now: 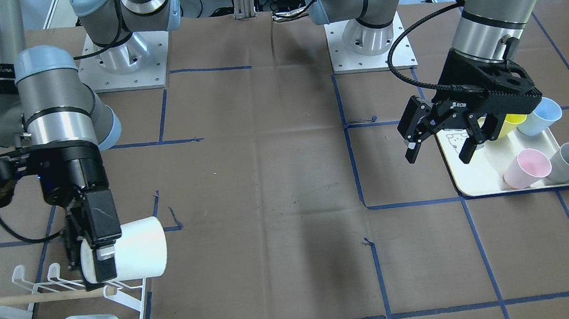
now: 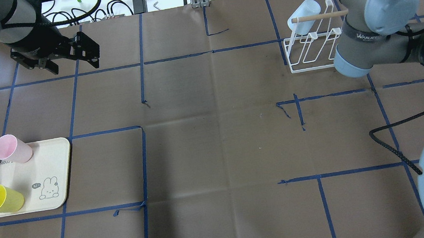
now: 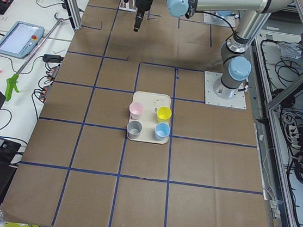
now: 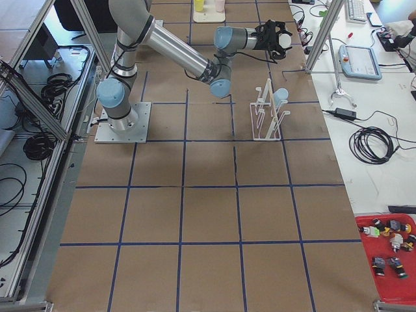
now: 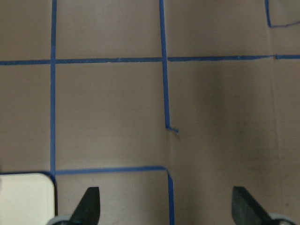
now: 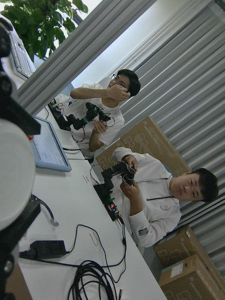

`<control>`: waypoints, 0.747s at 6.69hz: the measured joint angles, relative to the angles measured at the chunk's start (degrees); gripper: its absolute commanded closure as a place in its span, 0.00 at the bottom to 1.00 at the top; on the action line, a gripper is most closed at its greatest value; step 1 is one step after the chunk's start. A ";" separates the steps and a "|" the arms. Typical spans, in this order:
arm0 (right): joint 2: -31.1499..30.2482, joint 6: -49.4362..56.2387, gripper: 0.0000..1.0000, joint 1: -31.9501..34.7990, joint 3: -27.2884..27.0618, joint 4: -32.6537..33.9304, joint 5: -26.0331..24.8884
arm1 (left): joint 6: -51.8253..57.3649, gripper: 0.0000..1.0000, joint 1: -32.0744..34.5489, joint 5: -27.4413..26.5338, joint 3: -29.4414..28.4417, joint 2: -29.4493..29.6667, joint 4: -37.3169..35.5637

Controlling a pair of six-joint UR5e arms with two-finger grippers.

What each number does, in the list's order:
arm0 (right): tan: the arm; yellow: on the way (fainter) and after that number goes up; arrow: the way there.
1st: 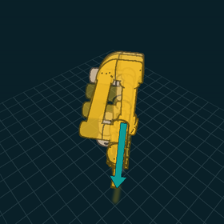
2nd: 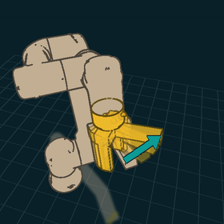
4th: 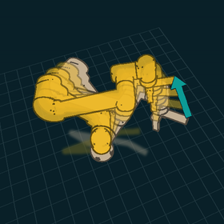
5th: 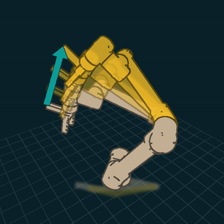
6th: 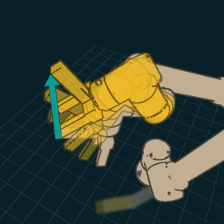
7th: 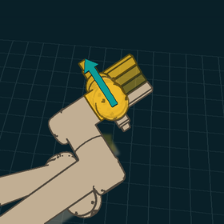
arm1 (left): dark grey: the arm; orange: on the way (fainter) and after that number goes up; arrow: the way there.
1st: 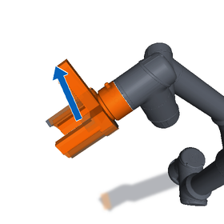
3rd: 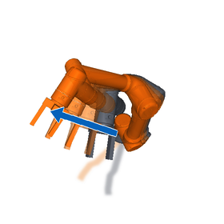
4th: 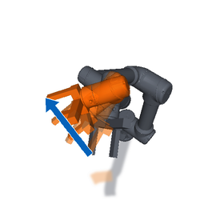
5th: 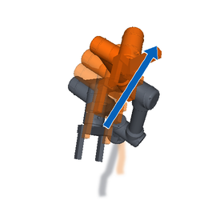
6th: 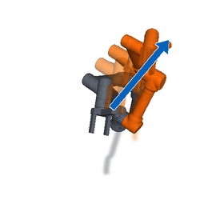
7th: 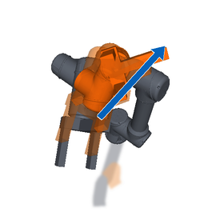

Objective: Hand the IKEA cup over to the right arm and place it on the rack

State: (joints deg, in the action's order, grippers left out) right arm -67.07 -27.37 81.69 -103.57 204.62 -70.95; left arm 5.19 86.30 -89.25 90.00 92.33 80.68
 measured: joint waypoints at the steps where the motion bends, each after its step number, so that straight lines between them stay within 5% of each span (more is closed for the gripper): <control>1: 0.82 8.91 0.91 -2.06 0.68 0.18 0.11 | -1.79 0.01 0.92 -1.07 -2.75 0.16 6.22; 5: 8.62 29.36 0.91 -9.14 8.37 4.74 1.36 | -4.26 0.01 4.04 -1.67 -4.64 -0.30 9.87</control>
State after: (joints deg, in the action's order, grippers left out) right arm -58.45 1.99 72.55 -95.20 209.36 -69.59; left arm 0.93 90.34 -90.91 85.36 92.03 90.55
